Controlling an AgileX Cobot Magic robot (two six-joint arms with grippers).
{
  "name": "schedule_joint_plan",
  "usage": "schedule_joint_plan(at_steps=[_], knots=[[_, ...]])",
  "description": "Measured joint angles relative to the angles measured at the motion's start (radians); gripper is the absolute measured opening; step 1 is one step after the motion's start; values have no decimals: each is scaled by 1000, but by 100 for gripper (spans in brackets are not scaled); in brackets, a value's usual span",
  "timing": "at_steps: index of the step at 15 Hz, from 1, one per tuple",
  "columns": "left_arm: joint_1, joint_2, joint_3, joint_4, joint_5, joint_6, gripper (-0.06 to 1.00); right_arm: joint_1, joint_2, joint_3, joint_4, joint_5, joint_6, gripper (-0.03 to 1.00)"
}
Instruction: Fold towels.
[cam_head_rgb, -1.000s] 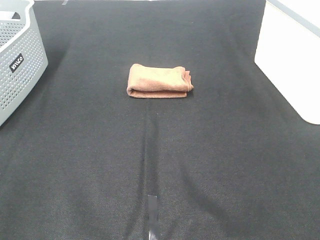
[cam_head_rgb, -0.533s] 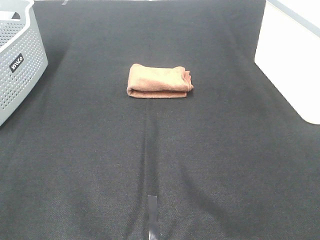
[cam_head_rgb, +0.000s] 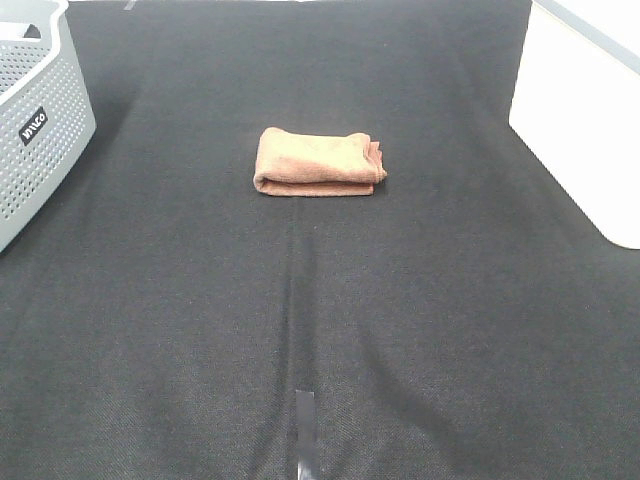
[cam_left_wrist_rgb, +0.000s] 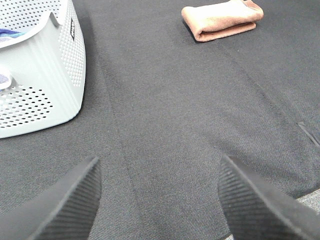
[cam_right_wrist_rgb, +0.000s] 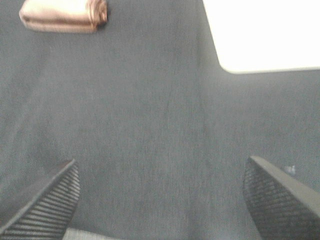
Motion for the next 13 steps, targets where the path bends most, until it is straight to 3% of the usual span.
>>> schedule_joint_plan(at_steps=[13], knots=[[0,0,0,0,0,1,64,0,-53,1,1,-3,0,83]])
